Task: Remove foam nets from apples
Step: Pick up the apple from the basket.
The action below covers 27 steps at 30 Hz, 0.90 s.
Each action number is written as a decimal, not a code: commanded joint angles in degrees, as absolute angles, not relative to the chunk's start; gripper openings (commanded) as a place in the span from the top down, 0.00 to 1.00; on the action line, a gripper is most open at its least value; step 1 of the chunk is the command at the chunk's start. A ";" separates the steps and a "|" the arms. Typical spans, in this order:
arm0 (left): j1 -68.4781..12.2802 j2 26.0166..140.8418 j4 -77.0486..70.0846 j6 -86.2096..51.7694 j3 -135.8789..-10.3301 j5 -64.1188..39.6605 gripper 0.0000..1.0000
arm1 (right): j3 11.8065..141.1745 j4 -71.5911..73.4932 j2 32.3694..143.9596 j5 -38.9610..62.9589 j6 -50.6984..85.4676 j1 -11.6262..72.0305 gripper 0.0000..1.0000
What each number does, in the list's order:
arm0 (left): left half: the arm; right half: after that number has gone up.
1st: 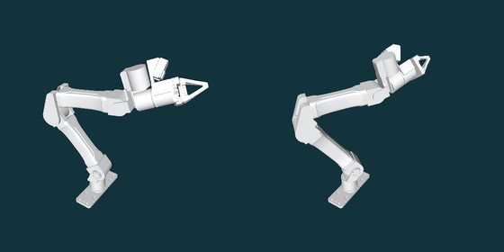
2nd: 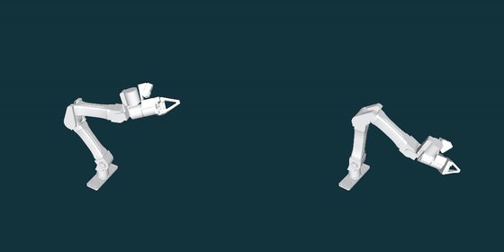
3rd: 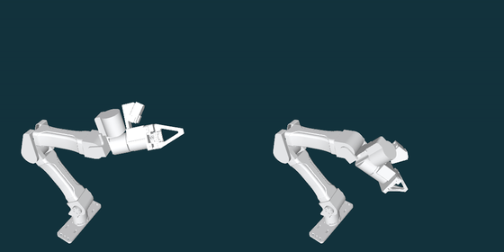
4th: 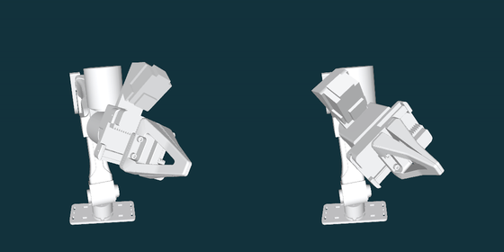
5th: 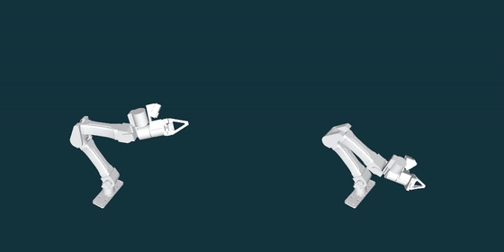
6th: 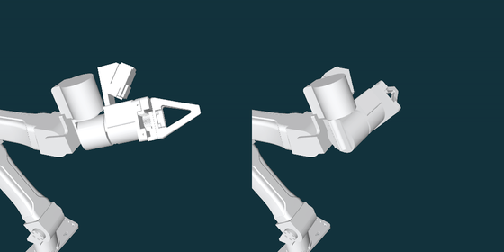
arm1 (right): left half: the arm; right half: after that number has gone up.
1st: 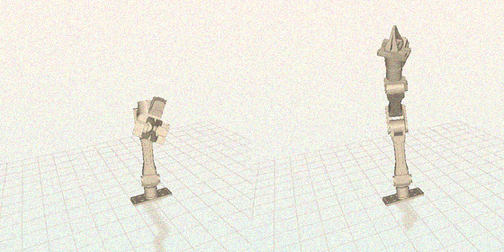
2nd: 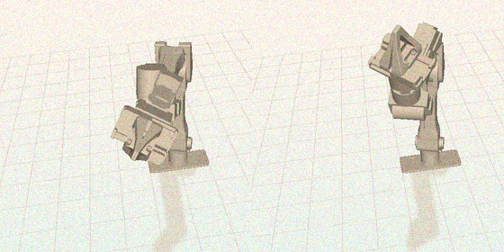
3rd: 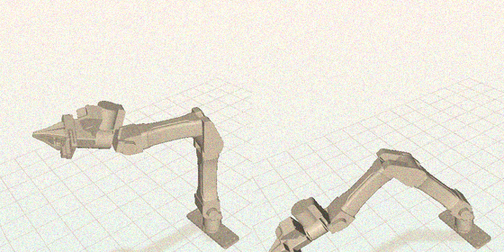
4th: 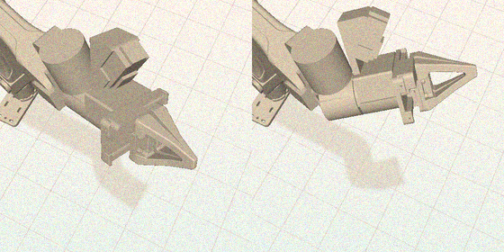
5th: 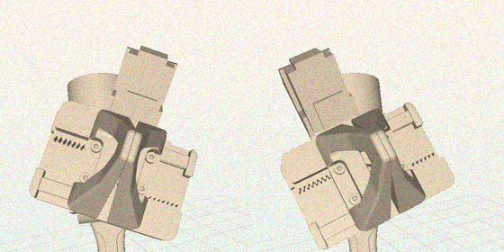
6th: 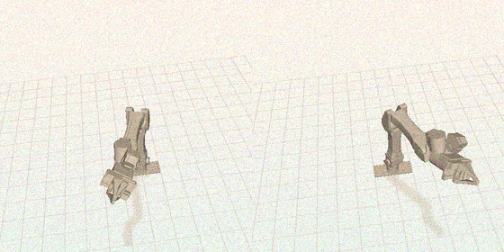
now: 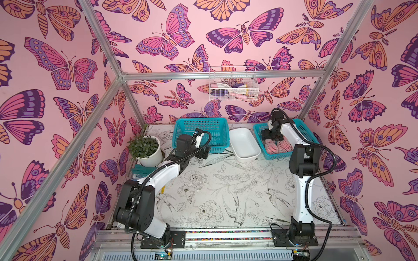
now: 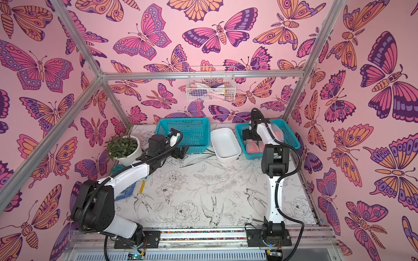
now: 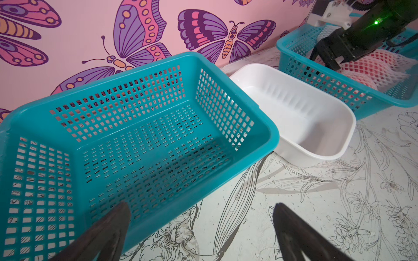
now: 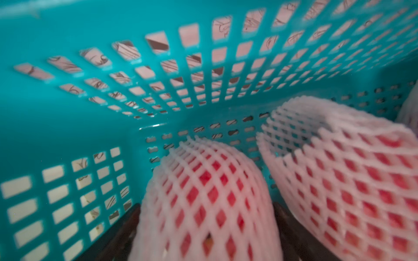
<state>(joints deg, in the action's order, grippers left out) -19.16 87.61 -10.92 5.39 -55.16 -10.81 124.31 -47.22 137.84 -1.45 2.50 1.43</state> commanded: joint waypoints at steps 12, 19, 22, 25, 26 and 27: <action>-19.33 87.40 -13.49 6.51 -54.74 -11.73 0.00 | 130.58 -53.31 142.29 -2.04 1.93 1.50 0.30; -19.34 87.48 -13.67 6.68 -55.10 -11.86 0.00 | 130.51 -52.52 139.40 -2.61 1.68 1.54 0.41; -19.34 87.11 -13.80 6.59 -55.25 -11.95 0.00 | 131.06 -52.89 137.83 -3.28 1.38 1.52 0.43; -19.34 86.53 -13.81 6.34 -55.37 -12.29 0.00 | 130.94 -53.52 135.87 -3.38 1.06 1.49 0.44; -19.34 86.25 -13.76 6.18 -55.37 -12.51 0.00 | 130.88 -53.85 135.05 -3.18 0.84 1.49 0.44; -19.34 85.82 -13.80 5.96 -55.25 -12.63 0.00 | 130.74 -54.03 134.19 -3.16 0.68 1.54 0.44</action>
